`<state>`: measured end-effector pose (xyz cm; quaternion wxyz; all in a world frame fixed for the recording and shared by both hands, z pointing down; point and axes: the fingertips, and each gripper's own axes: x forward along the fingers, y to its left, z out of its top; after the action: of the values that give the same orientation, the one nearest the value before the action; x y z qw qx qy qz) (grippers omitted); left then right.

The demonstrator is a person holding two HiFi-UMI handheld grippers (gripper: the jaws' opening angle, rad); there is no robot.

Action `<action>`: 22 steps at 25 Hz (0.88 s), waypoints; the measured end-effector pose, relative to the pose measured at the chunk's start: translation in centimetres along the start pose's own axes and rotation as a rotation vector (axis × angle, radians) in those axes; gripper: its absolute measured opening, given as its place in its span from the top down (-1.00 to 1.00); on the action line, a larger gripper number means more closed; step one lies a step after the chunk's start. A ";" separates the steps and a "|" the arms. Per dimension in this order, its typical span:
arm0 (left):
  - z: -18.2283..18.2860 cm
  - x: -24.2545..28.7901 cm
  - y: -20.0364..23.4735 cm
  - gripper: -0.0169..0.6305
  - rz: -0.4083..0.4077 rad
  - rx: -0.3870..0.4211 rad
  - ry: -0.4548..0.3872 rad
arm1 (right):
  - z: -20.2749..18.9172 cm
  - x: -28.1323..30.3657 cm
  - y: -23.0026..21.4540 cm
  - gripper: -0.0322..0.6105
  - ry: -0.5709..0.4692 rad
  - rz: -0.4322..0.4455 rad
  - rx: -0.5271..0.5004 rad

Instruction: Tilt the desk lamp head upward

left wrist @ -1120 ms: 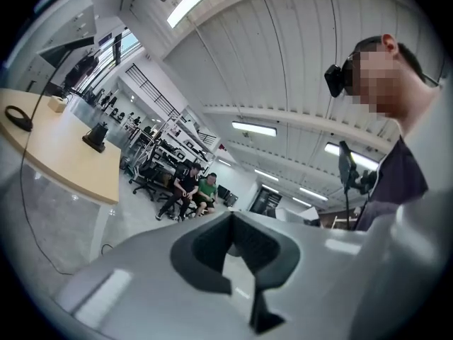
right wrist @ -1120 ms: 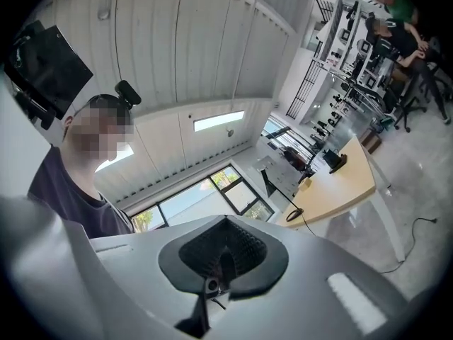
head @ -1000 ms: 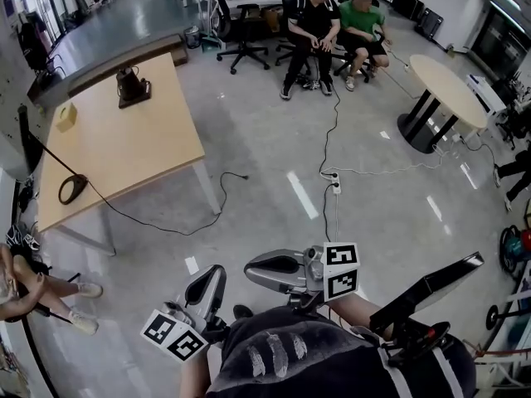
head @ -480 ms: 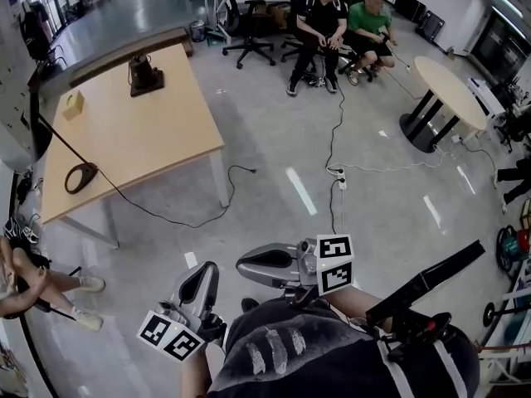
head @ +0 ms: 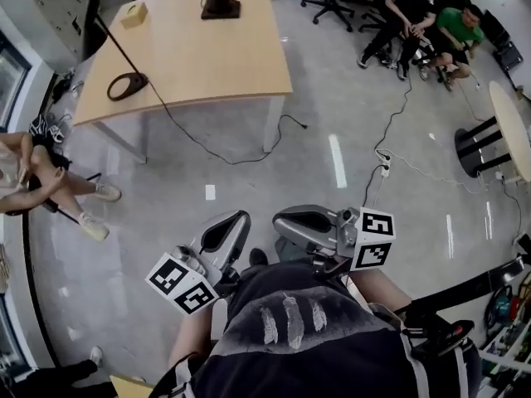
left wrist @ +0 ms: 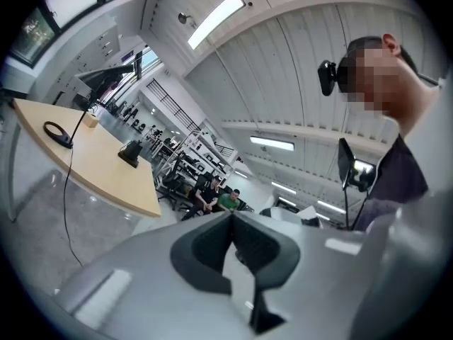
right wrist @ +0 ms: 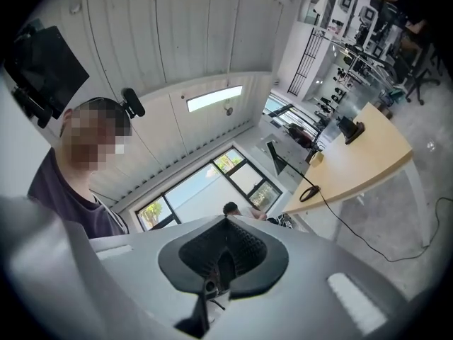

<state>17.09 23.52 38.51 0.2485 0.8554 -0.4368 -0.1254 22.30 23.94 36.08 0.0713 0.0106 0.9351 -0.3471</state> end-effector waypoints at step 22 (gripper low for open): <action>4.2 15.7 4.1 0.93 0.114 0.060 0.085 | 10.9 -4.4 -13.7 0.90 -0.023 0.042 0.035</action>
<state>21.68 7.41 37.25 0.2477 0.8408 -0.4774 -0.0612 27.08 6.59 37.46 0.0892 0.0276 0.9276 -0.3618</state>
